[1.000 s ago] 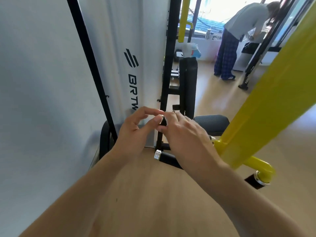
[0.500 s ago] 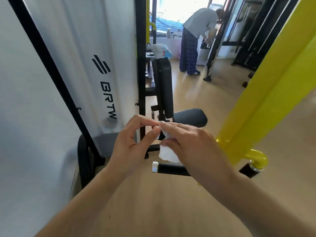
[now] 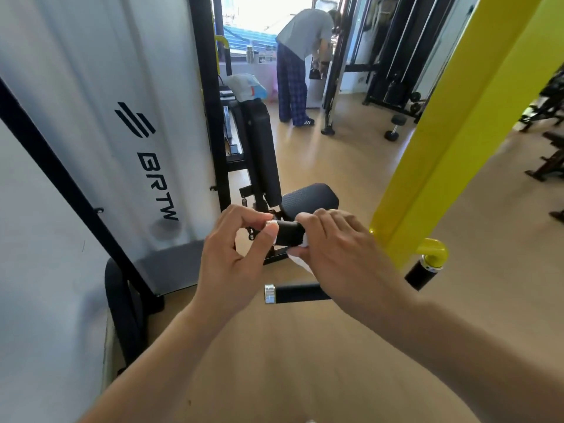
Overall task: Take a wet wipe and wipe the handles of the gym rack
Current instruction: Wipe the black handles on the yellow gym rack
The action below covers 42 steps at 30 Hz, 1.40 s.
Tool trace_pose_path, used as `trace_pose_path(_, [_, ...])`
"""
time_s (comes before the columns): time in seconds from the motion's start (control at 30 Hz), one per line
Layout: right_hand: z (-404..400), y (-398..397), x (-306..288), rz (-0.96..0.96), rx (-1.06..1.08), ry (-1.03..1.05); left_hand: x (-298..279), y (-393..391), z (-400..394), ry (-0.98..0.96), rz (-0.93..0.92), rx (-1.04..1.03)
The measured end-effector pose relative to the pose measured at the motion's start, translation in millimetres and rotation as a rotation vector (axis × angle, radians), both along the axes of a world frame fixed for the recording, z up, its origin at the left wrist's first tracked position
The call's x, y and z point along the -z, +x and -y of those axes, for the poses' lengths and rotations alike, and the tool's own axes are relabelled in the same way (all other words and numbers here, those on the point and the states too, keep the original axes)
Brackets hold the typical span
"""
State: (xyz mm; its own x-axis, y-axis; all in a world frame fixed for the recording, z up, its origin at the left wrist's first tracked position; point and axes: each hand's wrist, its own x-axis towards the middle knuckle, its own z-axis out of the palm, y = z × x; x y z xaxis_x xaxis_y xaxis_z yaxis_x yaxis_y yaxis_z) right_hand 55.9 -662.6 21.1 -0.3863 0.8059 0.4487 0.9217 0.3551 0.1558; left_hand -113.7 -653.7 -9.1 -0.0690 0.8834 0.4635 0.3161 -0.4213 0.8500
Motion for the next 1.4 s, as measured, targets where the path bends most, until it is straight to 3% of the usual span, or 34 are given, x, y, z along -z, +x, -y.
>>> trace_pose_path(0.13, [-1.2, -13.2, -3.4, -0.012, -0.131, -0.039, 2.6, -2.0, 0.3, 0.015, 0.023, 0.026])
trace_pose_path(0.3, [11.9, 31.2, -8.6, 0.157, 0.121, 0.004, 0.4, -0.5, 2.9, 0.034, -0.060, 0.019])
trace_pose_path(0.4, [12.1, 28.4, -10.2, 0.205, 0.122, -0.040, 1.3, 1.3, 4.4, 0.028, -0.055, 0.020])
trace_pose_path(0.6, [-2.9, -13.5, -20.0, -0.068, -0.093, -0.249, -3.8, -2.4, 4.9, 0.011, -0.023, 0.012])
trace_pose_path(0.97, [10.1, 30.7, -53.4, 0.142, -0.007, -0.687, -3.2, 0.1, 8.7, -0.024, -0.017, 0.022])
trace_pose_path(1.1, [7.0, 27.3, -68.4, 0.089, 0.030, -0.901, -6.8, -3.5, 8.8, -0.039, -0.051, 0.020])
trace_pose_path(1.3, [-10.8, 24.6, -53.1, -0.064, 0.030, -0.778, -11.4, -6.9, 8.8, -0.083, -0.091, 0.055])
trace_pose_path(1.4, [-11.7, 17.9, -48.5, 0.005, 0.058, -0.670, -13.7, -11.7, 5.3, -0.099, -0.128, 0.078])
